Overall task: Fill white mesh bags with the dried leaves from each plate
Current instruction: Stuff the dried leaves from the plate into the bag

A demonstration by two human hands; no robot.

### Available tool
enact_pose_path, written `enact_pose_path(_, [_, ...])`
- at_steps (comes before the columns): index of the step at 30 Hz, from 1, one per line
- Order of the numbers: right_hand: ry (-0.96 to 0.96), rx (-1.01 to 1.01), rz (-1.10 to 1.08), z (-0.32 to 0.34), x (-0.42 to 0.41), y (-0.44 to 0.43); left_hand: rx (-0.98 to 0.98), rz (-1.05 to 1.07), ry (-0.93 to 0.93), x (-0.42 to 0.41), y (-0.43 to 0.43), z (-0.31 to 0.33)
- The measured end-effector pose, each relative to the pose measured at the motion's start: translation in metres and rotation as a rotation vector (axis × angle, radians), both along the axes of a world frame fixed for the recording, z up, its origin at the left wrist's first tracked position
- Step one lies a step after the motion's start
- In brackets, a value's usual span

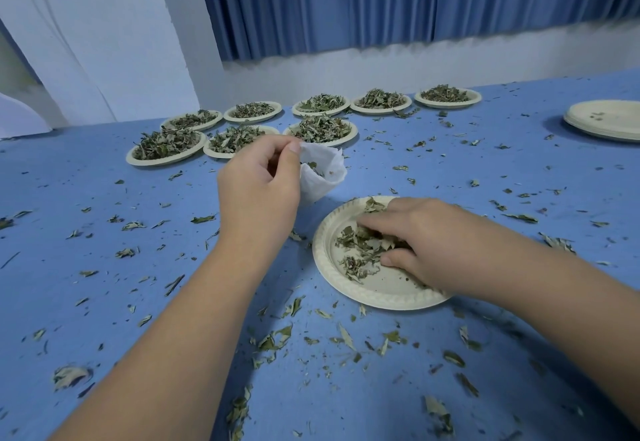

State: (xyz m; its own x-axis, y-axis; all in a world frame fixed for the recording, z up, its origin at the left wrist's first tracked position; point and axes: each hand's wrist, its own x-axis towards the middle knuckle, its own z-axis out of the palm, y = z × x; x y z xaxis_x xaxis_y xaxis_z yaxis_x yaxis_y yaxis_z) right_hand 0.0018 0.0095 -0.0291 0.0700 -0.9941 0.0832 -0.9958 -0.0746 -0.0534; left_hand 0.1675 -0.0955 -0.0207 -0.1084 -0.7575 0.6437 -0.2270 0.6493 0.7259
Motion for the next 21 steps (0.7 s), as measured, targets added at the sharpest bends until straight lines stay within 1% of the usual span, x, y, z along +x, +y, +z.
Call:
enact_pose_path(5, [0.098,-0.014,0.042,-0.0022,0.0005,-0.0015,0.014,0.012,-0.013,0.0002,0.0001,0.0])
enact_pose_path(9, [0.14,-0.009,0.045,-0.0003,0.0027,-0.0018,0.026,0.017,-0.016,-0.0001,0.0004,0.0002])
enact_pose_path(15, [0.223,-0.018,0.09,0.0033,0.0076,-0.0029,0.001,0.019,-0.035,0.0,0.0012,-0.0001])
enact_pose_path(21, [0.217,-0.063,0.115,0.0012,0.0065,-0.0007,-0.01,0.001,-0.052,-0.0003,0.0025,-0.0011])
